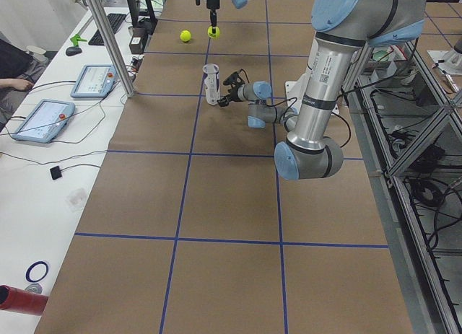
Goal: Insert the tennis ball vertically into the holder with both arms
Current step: 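Grip the can's side with the left gripper while the right carries the ball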
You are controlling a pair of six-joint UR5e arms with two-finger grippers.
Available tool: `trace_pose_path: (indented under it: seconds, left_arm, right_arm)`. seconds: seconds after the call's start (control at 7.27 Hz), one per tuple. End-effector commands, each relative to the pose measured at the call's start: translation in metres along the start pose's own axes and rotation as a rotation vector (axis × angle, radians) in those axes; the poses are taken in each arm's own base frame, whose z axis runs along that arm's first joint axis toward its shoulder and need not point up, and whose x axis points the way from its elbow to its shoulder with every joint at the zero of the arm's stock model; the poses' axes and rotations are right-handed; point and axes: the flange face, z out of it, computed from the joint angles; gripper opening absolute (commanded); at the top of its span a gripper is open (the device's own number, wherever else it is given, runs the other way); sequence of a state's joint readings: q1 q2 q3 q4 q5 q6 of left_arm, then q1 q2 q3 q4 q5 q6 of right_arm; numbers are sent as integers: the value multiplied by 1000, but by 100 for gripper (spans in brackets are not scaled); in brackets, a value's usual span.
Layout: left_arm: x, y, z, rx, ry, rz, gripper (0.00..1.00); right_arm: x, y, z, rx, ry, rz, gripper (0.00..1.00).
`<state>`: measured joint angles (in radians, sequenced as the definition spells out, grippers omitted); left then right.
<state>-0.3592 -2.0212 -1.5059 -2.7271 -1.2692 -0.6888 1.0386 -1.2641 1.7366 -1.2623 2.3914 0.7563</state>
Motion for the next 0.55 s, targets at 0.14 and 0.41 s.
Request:
trace_pose_path:
  seconds: [0.14,0.41]
  left_arm:
    - [11,-11,13,13,4,20,93]
    - [1,-15,15,27,-22,34,93]
  right_arm:
    - [-20,-9,-6,16,-18,2,0]
    - [-29,-11,-6,16,-24,-9,0]
